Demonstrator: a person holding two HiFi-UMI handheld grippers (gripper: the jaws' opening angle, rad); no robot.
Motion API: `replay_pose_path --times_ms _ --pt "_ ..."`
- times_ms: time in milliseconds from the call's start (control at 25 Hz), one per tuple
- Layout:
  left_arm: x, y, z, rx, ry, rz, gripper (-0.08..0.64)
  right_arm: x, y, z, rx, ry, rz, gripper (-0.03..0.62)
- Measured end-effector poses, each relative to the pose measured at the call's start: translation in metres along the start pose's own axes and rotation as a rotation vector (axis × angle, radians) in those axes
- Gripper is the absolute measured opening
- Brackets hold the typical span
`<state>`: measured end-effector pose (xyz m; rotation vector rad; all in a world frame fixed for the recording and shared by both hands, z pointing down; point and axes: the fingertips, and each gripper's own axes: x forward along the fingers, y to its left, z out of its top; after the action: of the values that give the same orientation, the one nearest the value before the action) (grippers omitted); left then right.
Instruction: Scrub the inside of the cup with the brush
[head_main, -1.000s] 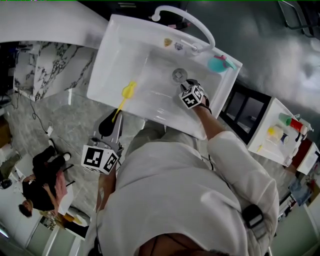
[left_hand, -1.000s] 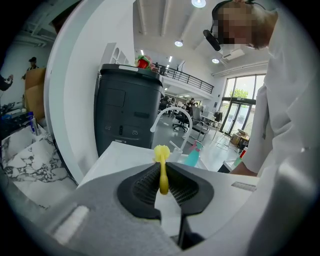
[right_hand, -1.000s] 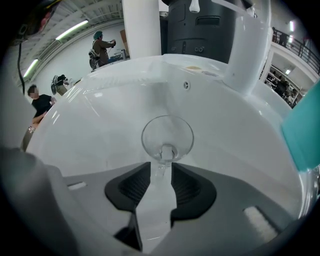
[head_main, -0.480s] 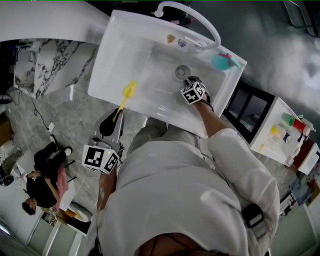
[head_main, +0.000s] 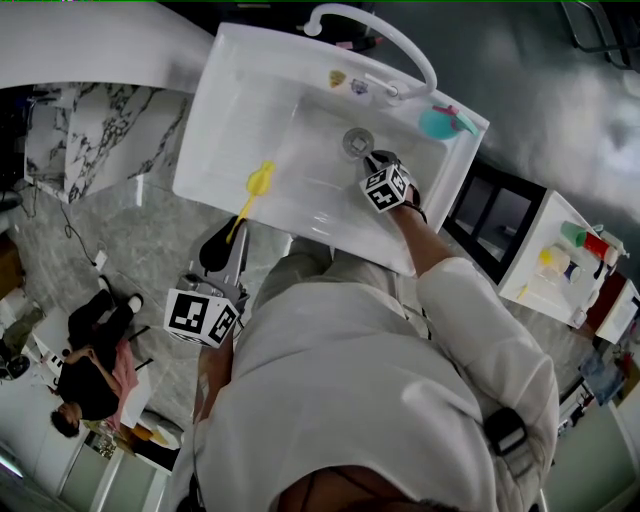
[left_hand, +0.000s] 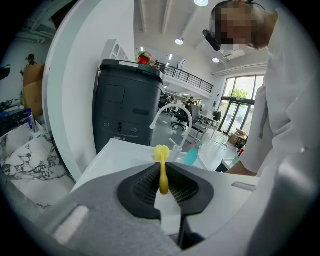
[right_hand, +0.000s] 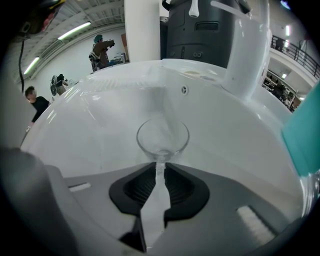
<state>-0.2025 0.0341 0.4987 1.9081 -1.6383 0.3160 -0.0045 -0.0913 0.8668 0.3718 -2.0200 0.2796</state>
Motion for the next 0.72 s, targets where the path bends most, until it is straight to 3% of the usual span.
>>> replay_pose_path --times_ms 720 --pt "-0.016 0.016 -0.011 -0.016 -0.009 0.027 0.041 0.010 0.003 0.055 -0.093 -0.080 0.009 0.035"
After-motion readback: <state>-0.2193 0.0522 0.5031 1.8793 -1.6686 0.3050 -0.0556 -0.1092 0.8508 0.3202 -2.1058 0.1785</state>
